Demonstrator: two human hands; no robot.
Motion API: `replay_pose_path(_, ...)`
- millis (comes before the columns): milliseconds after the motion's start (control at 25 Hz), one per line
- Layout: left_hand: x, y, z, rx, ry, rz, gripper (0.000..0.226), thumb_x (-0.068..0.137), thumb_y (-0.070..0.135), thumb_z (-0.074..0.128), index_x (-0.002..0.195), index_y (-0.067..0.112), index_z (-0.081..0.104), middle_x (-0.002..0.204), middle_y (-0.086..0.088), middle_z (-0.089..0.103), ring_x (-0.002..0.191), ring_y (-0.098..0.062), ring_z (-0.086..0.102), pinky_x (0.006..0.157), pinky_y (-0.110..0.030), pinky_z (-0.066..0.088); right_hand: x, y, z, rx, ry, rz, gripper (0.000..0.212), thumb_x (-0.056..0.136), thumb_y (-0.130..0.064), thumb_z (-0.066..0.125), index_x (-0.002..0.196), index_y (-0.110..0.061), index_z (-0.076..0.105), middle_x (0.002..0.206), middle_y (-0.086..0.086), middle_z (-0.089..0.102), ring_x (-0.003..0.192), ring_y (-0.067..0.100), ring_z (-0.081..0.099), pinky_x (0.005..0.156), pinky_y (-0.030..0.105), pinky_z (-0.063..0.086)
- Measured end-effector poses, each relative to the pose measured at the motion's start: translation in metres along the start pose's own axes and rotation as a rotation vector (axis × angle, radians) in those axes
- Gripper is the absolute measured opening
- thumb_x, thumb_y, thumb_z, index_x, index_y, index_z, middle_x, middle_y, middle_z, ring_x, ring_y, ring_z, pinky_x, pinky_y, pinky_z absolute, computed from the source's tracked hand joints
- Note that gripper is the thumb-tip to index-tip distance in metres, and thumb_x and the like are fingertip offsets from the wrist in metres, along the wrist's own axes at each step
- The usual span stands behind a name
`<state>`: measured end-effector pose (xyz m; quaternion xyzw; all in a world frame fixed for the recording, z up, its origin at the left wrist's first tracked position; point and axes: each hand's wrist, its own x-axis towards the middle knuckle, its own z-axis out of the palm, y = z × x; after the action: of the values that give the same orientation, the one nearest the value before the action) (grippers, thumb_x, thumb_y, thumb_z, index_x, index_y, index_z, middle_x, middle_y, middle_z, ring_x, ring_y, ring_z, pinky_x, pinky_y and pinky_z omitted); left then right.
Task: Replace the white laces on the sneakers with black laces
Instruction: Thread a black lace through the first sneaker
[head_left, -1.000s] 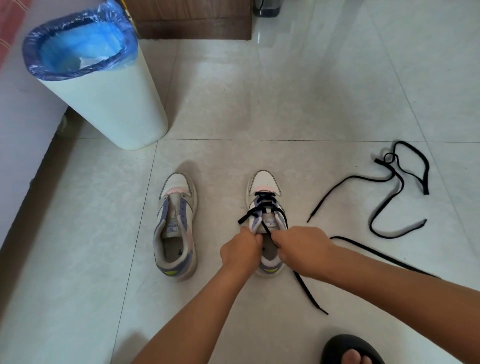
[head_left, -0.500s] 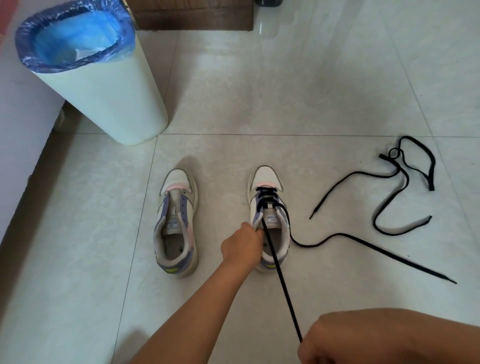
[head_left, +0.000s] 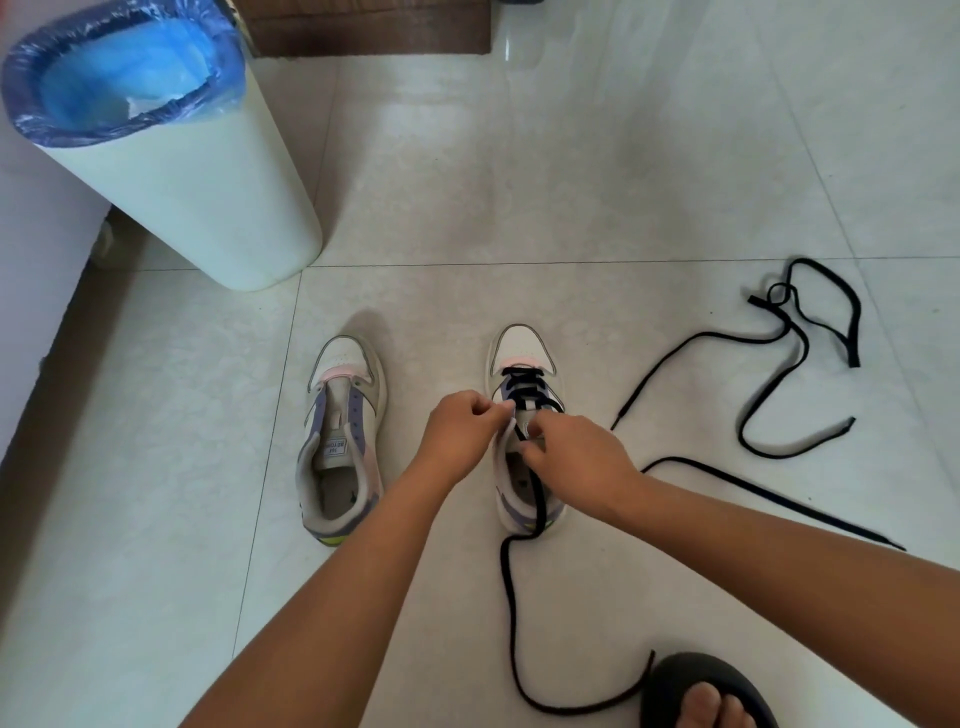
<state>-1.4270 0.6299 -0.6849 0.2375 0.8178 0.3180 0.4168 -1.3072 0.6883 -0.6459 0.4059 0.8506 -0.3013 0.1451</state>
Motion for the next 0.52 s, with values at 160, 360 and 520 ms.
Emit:
replay_pose_path(160,0.001,0.003,0.007,-0.037,0.025,-0.030,0.026,0.085,0.027,0.065,0.072,0.005,0.063,0.064,-0.008,0.051,0.059,-0.017,0.043,0.058,-0.026,0.036,0.011,-0.001,0.007,0.012,0.031,0.020,0.021,0.095,-0.031,0.045,0.104,-0.016,0.057,0.104,0.005,0.064,0.096,0.023,0.059,0.068,0.028,0.038)
replay_pose_path(360,0.003,0.000,0.011,-0.091,0.052,-0.053,0.022,0.088,0.021,0.063,0.072,0.006,0.063,0.069,-0.011,0.056,0.064,-0.018,0.049,0.063,-0.027,0.040,0.014,0.000,0.005,0.051,0.057,0.030,0.020,0.093,-0.027,0.047,0.098,-0.016,0.062,0.099,0.003,0.064,0.092,0.022,0.059,0.068,0.029,0.041)
replay_pose_path(520,0.004,-0.002,0.009,-0.333,-0.060,-0.110,0.018,0.094,0.013,0.054,0.077,0.013,0.062,0.071,0.001,0.059,0.066,-0.009,0.051,0.052,-0.011,0.039,0.023,0.004,0.009,0.130,0.007,0.050,0.020,0.090,-0.019,0.048,0.083,-0.009,0.063,0.080,0.006,0.061,0.073,0.021,0.056,0.063,0.030,0.041)
